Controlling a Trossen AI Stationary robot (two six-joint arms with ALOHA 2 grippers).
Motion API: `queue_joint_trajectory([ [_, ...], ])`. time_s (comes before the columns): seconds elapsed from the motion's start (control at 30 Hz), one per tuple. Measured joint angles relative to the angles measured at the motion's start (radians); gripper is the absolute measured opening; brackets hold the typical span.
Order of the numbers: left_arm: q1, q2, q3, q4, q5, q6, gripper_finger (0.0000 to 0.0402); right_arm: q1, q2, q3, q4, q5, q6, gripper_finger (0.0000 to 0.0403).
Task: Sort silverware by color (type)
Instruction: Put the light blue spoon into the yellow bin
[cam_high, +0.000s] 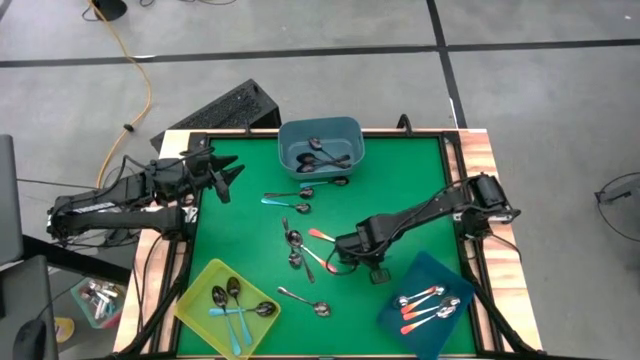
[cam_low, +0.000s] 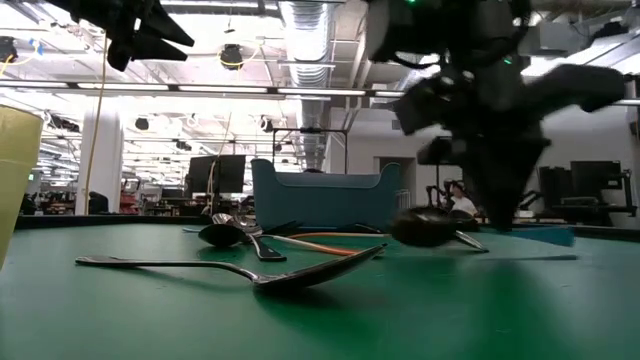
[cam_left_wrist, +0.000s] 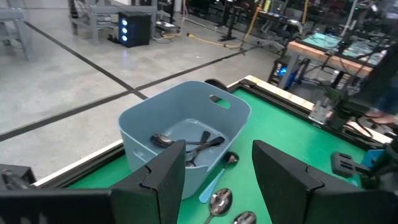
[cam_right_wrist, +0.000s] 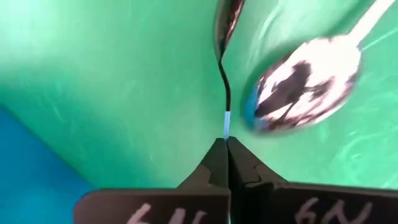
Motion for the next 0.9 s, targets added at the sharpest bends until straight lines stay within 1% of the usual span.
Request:
queue_joint_trajectory([
  [0.2,0.0,0.0,0.0,0.0,0.043,0.016,0.017,0.0,0.0,0.077,0.014,0.06,0.066,0.0001],
  [0.4,0.0,0.0,0.0,0.0,0.078,0.044,0.017,0.0,-0.001,0.13,0.058,0.122,0.165,0.0001],
  [0.6,0.0,0.0,0.0,0.0,0.124,0.047,0.017,-0.001,-0.002,0.177,0.169,0.191,0.247,0.0001],
  [0.77,0.0,0.0,0.0,0.001,0.14,-0.007,0.017,-0.001,-0.003,0.195,0.3,0.251,0.25,0.0001],
  [0.9,0.0,0.0,0.0,0.012,0.136,-0.048,0.017,-0.007,-0.003,0.195,0.412,0.269,0.242,0.0001],
])
